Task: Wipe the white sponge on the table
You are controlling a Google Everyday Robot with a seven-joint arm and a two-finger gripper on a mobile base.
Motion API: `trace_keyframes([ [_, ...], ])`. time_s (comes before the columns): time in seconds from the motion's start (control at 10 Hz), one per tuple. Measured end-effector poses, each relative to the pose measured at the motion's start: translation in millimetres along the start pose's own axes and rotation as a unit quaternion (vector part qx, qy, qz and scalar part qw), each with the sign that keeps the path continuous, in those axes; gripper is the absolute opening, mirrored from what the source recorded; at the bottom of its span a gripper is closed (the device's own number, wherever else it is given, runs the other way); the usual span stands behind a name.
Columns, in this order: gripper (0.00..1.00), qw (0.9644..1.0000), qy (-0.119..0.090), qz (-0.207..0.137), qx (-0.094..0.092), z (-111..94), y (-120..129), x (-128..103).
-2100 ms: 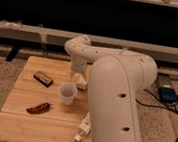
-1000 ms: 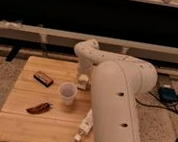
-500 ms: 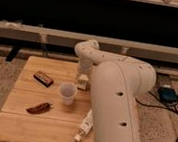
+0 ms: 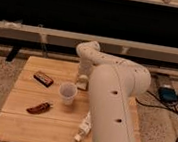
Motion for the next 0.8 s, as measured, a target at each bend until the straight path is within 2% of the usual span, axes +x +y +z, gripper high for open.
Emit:
trace_keyframes([
  [0.1, 0.41, 1.0, 0.001, 0.0, 0.001, 1, 1, -1],
  [0.2, 0.27, 1.0, 0.004, -0.001, 0.002, 3, 1, -3],
  [0.5, 0.02, 0.9999, -0.001, -0.01, 0.008, 5, 6, -4],
  [0.8, 0.0, 0.9994, -0.01, -0.032, 0.006, 4, 22, -3],
])
